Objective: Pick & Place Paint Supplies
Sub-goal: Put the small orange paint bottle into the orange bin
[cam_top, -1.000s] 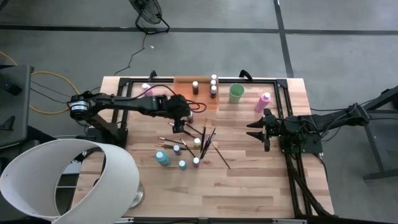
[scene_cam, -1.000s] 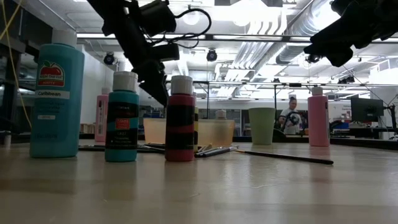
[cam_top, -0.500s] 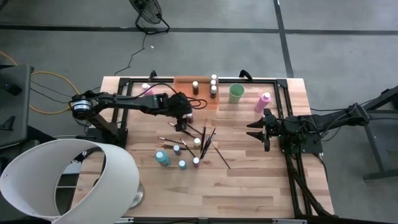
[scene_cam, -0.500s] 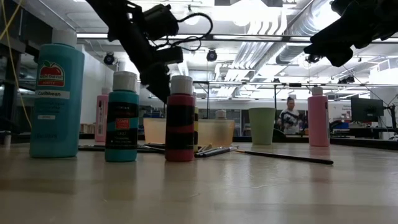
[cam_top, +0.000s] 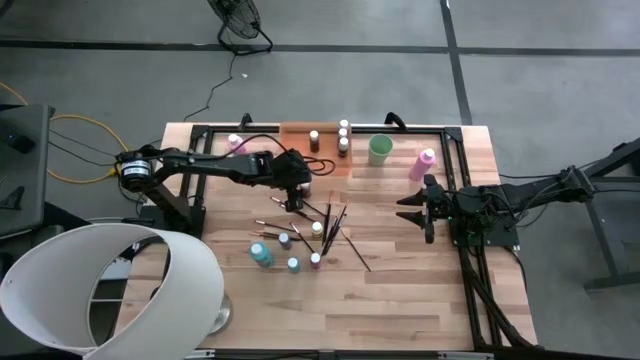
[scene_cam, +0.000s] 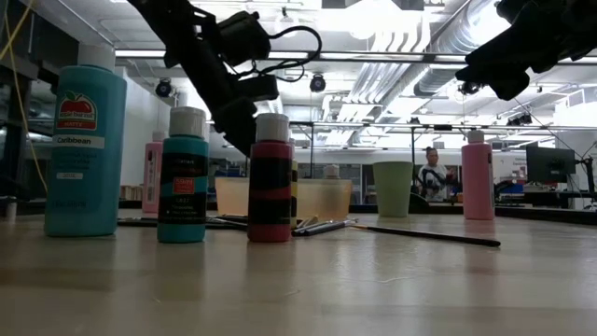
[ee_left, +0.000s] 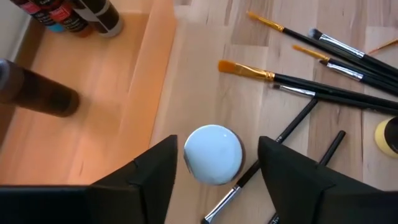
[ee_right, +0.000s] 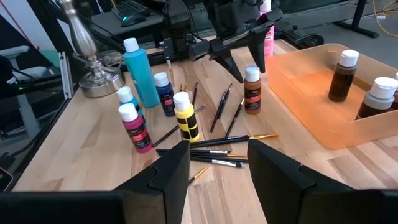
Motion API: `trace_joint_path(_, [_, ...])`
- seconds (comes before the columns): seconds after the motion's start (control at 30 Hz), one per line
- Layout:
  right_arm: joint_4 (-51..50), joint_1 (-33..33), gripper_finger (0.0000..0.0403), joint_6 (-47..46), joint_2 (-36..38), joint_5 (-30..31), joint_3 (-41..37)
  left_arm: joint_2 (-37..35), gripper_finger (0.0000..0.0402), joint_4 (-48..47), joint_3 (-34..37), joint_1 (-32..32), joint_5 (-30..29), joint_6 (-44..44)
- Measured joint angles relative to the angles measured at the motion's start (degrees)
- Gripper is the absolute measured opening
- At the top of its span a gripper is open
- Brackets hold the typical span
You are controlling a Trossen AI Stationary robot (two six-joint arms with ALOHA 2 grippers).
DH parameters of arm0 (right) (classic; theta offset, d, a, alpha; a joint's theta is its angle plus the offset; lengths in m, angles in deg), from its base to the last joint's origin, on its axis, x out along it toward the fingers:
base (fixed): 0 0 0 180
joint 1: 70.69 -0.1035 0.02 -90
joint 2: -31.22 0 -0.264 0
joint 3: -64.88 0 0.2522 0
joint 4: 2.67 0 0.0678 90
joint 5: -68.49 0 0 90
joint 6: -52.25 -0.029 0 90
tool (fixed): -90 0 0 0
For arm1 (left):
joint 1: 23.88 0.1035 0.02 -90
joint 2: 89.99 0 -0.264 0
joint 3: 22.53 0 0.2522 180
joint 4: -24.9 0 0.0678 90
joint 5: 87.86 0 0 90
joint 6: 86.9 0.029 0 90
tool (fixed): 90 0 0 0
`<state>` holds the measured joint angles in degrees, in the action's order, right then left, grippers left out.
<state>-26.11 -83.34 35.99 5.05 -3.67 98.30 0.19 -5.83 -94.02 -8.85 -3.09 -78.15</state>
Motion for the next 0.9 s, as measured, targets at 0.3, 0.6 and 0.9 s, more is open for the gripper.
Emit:
trace_joint_path(0.3, [0.0, 0.02, 0.0155, 0.02, 0.0, 0.0, 0.0, -0.02, 0.0114, -0.59, 0.0, -0.02, 0.37, -0.25])
trace_joint_path(0.6, [0.02, 0.02, 0.0155, 0.0, 0.0, 0.0, 0.0, -0.02, 0.013, -0.32, 0.0, -0.02, 0.35, -2.97])
trace_joint_path(0.9, [3.82, 0.01, 0.0155, -1.67, -0.02, 0.11, 0.0, -0.02, 0.0112, -2.63, -3.62, -0.02, 0.4, -3.41])
